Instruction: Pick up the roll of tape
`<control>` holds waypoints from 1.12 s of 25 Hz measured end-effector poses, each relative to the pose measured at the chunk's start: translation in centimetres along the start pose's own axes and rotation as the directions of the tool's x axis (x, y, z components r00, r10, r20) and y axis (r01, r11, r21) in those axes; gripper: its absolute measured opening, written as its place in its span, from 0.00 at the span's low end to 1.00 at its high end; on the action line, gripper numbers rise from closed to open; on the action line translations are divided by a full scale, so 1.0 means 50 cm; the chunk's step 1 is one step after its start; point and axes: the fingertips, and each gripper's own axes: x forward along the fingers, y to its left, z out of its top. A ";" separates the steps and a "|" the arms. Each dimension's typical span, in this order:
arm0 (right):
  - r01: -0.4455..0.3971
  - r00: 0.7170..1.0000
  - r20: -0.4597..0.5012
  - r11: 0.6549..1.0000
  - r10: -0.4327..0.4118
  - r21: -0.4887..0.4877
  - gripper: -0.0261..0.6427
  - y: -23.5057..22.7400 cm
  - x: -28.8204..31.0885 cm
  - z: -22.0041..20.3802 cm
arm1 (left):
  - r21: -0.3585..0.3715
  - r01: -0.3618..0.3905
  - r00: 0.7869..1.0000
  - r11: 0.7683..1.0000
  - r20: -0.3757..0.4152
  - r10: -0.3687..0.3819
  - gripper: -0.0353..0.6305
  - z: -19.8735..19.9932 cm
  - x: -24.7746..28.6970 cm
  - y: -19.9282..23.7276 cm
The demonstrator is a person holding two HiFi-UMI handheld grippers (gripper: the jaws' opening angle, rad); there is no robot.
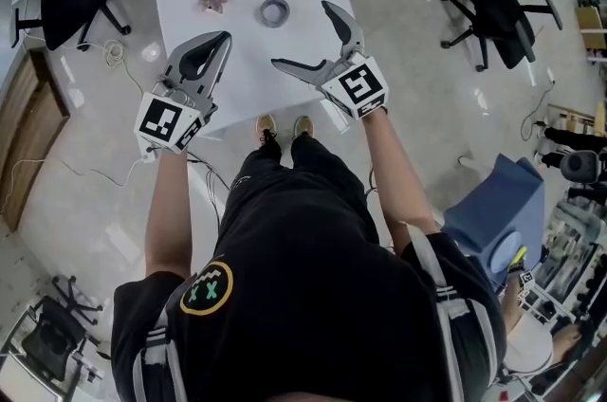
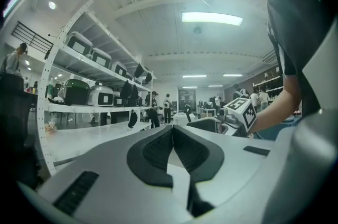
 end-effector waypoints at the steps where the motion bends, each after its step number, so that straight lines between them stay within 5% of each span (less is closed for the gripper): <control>1: -0.003 1.000 -0.001 1.000 0.003 0.001 0.93 -0.006 0.004 -0.002 | 0.000 -0.005 1.000 1.000 -0.004 0.005 0.08 -0.002 0.003 0.004; 6: -0.043 0.999 -0.025 0.999 0.043 -0.014 0.93 -0.030 0.026 -0.021 | 0.004 -0.039 0.999 0.999 -0.020 0.039 0.08 -0.004 0.021 0.018; 17: -0.200 0.944 -0.285 0.976 0.169 -0.083 0.93 -0.124 0.158 -0.181 | -0.007 -0.081 0.995 0.997 -0.054 0.080 0.08 -0.016 0.054 0.023; 22: -0.342 0.851 -0.466 0.929 0.243 -0.140 0.93 -0.130 0.226 -0.283 | -0.006 -0.092 0.993 0.996 -0.069 0.091 0.08 -0.018 0.065 0.022; 28: -0.543 0.669 -0.673 0.826 0.316 -0.152 0.90 -0.092 0.276 -0.419 | -0.014 -0.089 0.992 0.996 -0.087 0.088 0.08 -0.028 0.081 0.029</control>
